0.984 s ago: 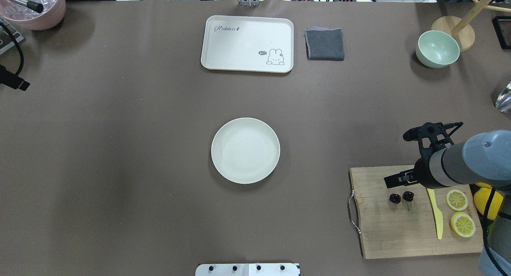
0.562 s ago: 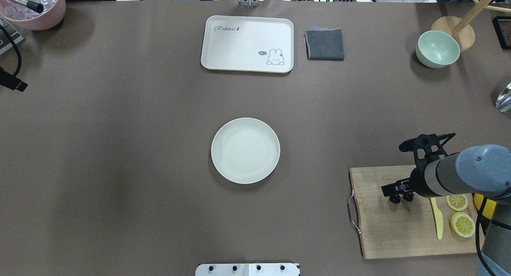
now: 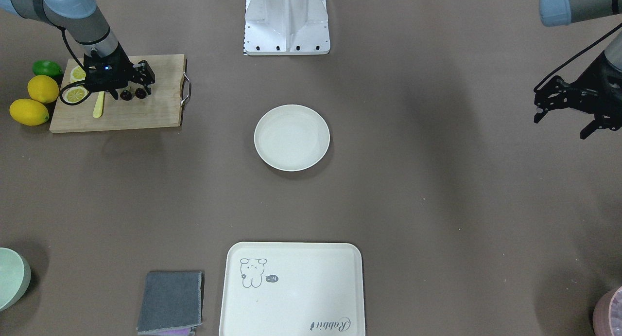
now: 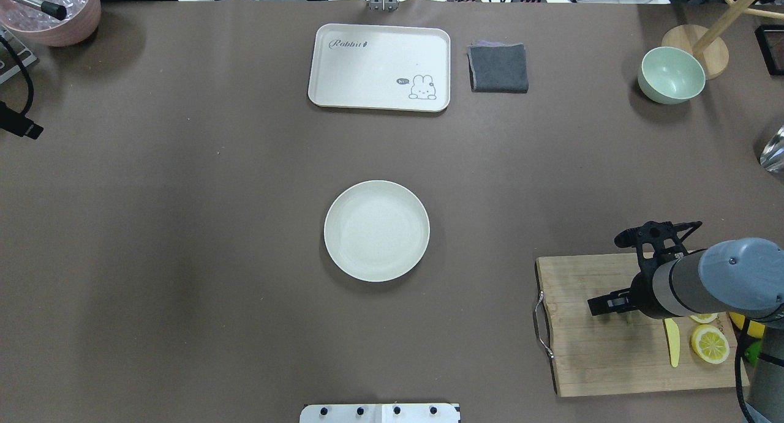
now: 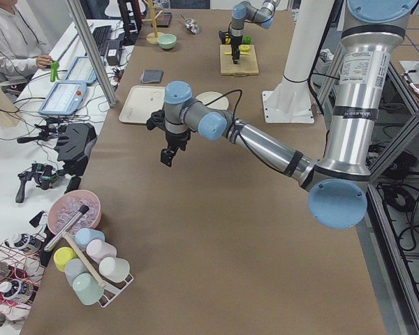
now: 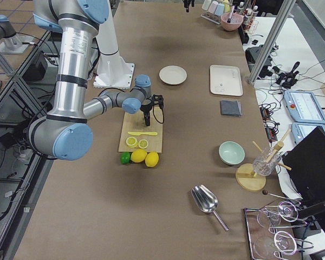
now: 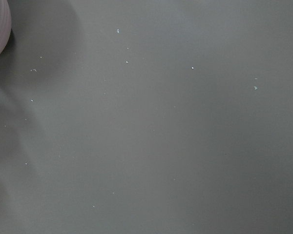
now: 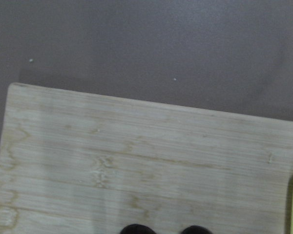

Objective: Place red cherry on plate
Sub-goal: 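Close the right gripper on the cherry stems and lift them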

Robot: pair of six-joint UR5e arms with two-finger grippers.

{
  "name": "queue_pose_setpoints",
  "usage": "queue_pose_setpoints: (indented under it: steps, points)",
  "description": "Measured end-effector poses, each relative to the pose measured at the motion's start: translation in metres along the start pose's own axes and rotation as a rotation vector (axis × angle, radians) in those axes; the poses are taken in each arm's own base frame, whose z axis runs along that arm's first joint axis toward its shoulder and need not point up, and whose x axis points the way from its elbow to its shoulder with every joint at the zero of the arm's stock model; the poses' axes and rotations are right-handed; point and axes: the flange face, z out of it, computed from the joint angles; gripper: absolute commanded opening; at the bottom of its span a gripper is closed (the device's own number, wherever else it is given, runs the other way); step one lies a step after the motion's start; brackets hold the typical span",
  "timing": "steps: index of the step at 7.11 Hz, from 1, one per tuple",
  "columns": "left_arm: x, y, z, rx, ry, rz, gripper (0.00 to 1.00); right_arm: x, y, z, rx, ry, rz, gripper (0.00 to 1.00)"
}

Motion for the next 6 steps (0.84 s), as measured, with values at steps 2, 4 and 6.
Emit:
queue_pose_setpoints:
  steps: [2, 4, 6]
  points:
    - [0.0005, 0.0001, -0.0007, 0.001, 0.000, 0.000, 0.98, 0.0007, 0.0024, 0.0011, -0.001, 0.005, -0.001, 0.85]
    - [0.0006, 0.0003, -0.0008, 0.001, 0.000, 0.000, 0.98, -0.0012, 0.0049, 0.0029, 0.000, 0.008, -0.008, 0.85]
    - [0.0002, 0.0007, -0.0012, 0.002, 0.000, 0.000, 0.98, -0.0025, 0.0069, 0.0045, -0.003, 0.009, -0.012, 0.39]
